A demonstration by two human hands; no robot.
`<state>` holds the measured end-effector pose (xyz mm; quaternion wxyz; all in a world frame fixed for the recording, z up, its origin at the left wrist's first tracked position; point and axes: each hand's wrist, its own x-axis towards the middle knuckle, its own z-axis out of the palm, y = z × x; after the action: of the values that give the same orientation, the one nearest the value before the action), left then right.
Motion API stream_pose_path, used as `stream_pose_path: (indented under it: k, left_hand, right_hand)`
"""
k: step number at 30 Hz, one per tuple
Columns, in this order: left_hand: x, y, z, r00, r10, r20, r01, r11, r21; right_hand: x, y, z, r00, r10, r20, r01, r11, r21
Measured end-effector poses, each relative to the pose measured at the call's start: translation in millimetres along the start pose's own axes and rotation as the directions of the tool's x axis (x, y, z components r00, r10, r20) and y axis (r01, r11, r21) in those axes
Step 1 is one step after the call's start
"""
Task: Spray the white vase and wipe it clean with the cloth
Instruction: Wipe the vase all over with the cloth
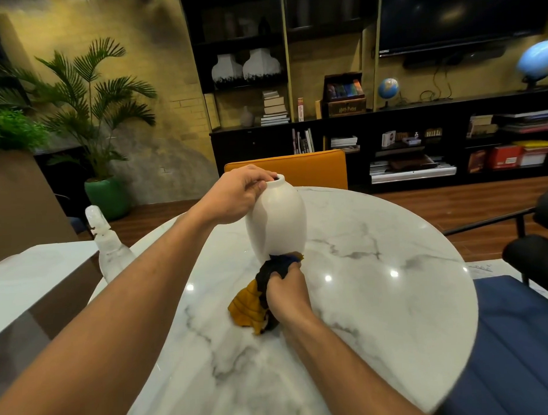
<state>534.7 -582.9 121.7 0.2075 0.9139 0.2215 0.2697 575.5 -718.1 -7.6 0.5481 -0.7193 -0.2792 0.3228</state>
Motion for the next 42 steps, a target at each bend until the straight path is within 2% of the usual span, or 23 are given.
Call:
stream_pose_path:
  k: [3, 9, 15, 18, 20, 27, 31, 34, 39, 42]
  left_hand:
    - [0.0, -0.2, 0.3, 1.0, -0.007, 0.002, 0.007, 1.0, -0.003]
    - [-0.5, -1.2, -0.1, 1.0, 0.001, -0.001, -0.001, 1.0, -0.008]
    - [-0.3, -2.3, 0.1, 1.0, 0.009, 0.001, -0.009, 1.0, -0.013]
    - [-1.0, -2.8, 0.1, 1.0, 0.007, -0.007, -0.007, 1.0, -0.016]
    - [-1.1, -2.1, 0.5, 1.0, 0.006, -0.011, -0.006, 1.0, -0.008]
    - [5.2, 11.9, -7.5, 0.999, -0.021, 0.027, 0.017, 0.989, 0.144]
    - [13.8, 24.0, -5.7, 0.998, -0.007, -0.066, 0.025, 0.96, 0.28]
    - [22.3, 31.2, -1.6, 0.993, -0.085, -0.076, 0.106, 0.931, 0.35]
    - [27.4, 40.8, 1.2, 0.993, -0.119, -0.002, 0.111, 0.923, 0.368]
    - [25.8, 43.1, -0.8, 0.993, -0.118, 0.02, 0.103, 0.929, 0.355]
  right_hand:
    - [-6.3, -0.1, 4.9, 1.0, -0.008, -0.017, 0.008, 0.999, 0.042]
    - [-17.9, -4.0, 24.4, 0.999, -0.006, 0.036, 0.001, 0.99, 0.14]
    - [-4.9, -3.3, 20.4, 0.995, 0.083, -0.049, -0.062, 0.942, 0.328]
    - [-0.7, -5.5, 11.4, 0.992, 0.082, -0.097, -0.043, 0.934, 0.353]
    - [-3.1, -5.5, 9.3, 0.995, 0.078, -0.065, -0.051, 0.94, 0.338]
    - [-11.1, -4.3, -17.1, 0.996, 0.078, -0.038, -0.055, 0.906, 0.42]
    - [3.0, 20.4, -18.0, 0.991, 0.129, 0.045, -0.134, 0.853, 0.504]
    - [14.3, 42.8, -16.7, 0.989, 0.115, 0.092, -0.146, 0.842, 0.52]
    - [-9.7, 6.2, -25.0, 0.99, 0.137, 0.03, -0.133, 0.85, 0.51]
    - [-14.3, 1.1, -26.7, 0.996, 0.091, 0.003, -0.081, 0.872, 0.483]
